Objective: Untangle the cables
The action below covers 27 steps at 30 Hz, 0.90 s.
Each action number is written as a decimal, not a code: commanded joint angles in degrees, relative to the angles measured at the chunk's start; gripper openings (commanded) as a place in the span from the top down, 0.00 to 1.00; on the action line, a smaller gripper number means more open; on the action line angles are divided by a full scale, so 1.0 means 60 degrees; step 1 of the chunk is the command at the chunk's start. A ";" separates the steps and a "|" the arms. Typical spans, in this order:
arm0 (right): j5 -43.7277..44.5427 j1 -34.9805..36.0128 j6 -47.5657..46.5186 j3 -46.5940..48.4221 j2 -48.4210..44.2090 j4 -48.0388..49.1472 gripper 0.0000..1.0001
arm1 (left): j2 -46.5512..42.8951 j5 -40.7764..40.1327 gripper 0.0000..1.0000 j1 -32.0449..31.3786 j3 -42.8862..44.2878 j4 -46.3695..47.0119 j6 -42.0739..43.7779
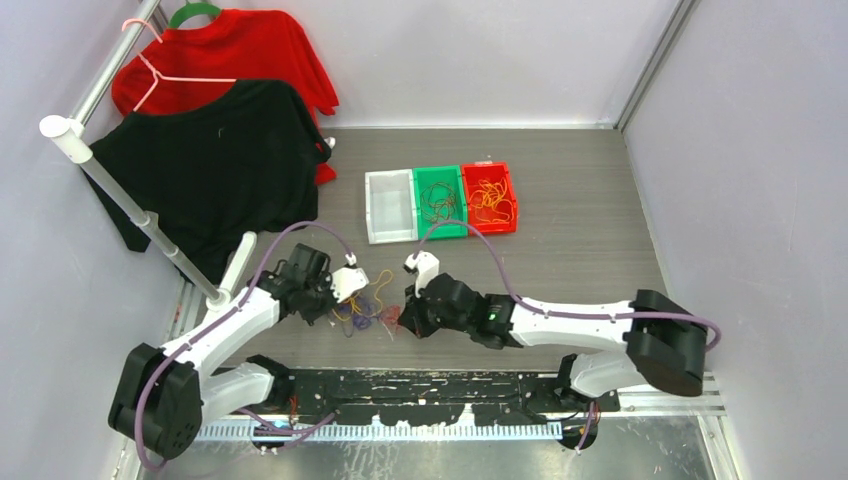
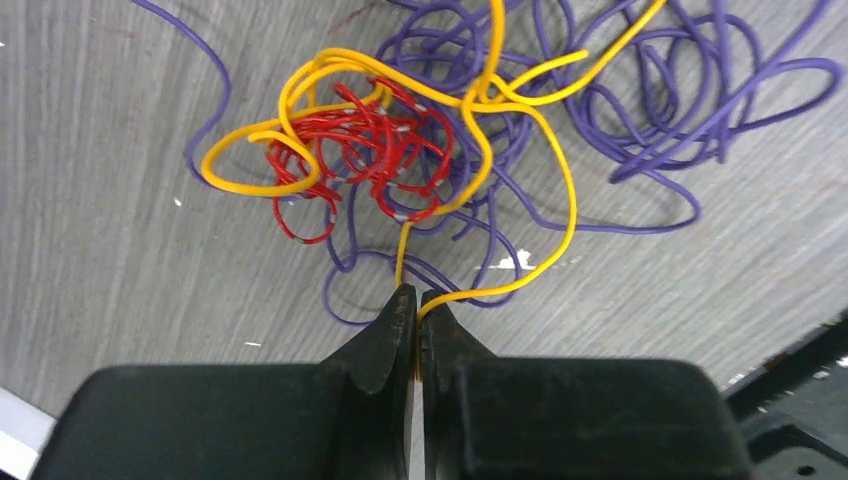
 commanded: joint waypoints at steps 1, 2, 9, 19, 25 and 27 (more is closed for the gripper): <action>-0.0384 -0.0309 0.0186 -0.0399 -0.1200 -0.0307 0.99 | 0.0092 -0.0510 0.96 -0.0041 -0.0090 0.1337 0.0680; -0.0479 -0.0450 0.0200 -0.0450 -0.1525 -0.0447 0.99 | 0.0133 -0.0571 0.97 -0.0041 -0.0153 0.1437 0.0728; -0.1138 -0.1976 0.0393 -0.0497 -0.4157 -0.1387 0.99 | 0.0490 -0.1146 0.98 -0.0041 -0.1142 0.2550 0.1594; -0.3206 -0.4186 0.1095 0.0299 -0.5213 -0.1131 0.99 | 0.1084 -0.1822 1.00 -0.0051 -0.1378 0.3050 0.2504; -0.4136 -0.4914 0.0999 0.1601 -0.4784 -0.1588 0.99 | 0.0811 -0.2097 1.00 0.0021 -0.1226 0.3101 0.2453; -0.3999 -0.5261 0.0688 0.2298 -0.4834 -0.2252 0.99 | 0.0760 -0.2146 1.00 0.0201 -0.1404 0.3205 0.2891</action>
